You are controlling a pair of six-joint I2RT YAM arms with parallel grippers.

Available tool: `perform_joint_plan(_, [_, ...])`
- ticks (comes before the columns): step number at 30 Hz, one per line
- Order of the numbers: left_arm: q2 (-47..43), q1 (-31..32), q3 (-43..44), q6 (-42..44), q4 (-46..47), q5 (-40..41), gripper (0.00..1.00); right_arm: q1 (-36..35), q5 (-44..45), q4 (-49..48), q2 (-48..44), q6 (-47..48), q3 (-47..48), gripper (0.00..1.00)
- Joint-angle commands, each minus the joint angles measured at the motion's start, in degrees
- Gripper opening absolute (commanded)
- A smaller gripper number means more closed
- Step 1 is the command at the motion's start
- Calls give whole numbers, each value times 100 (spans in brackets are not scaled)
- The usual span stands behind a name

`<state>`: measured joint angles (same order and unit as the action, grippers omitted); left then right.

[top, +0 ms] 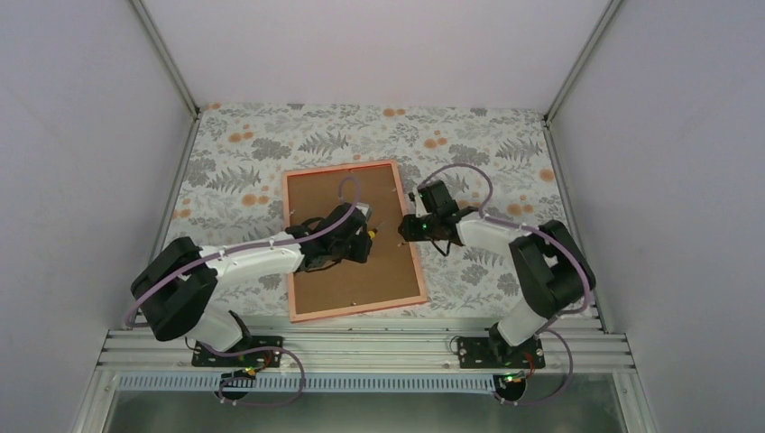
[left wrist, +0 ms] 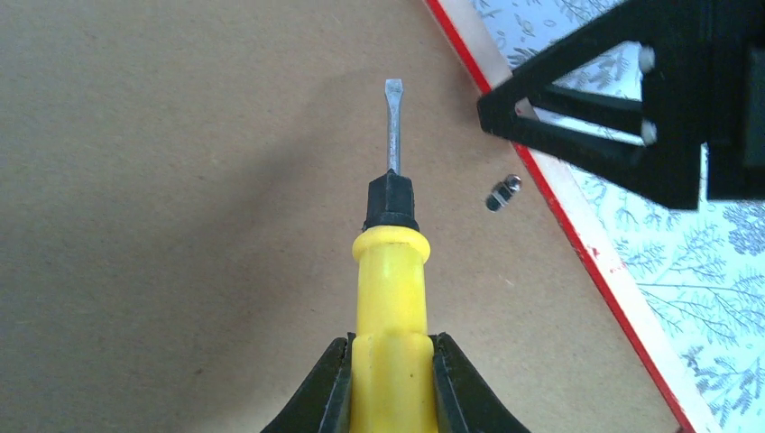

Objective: Take the photo out of the frame

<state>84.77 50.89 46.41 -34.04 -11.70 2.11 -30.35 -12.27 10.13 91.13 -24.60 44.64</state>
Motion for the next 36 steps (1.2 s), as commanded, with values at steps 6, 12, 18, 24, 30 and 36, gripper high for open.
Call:
perform_joint_plan(6, [-46,-402,-10,468,155,-177,2,303,250,-99,1201,451,1227,32])
perform_joint_plan(12, [108,-538,182,670,167,-233,2,433,397,-90,1670,474,1598,29])
perform_joint_plan(18, [377,-642,431,817,199,-350,2,442,388,-64,1754,427,1547,21])
perform_joint_plan(24, [704,-650,735,890,255,-525,2,436,353,-130,1410,256,1067,14])
perform_joint_plan(30, [1083,-643,1029,909,367,-735,2,401,207,-240,1104,61,573,10])
perform_joint_plan(36, [1441,-642,1302,940,414,-806,2,367,60,-377,887,-68,249,10])
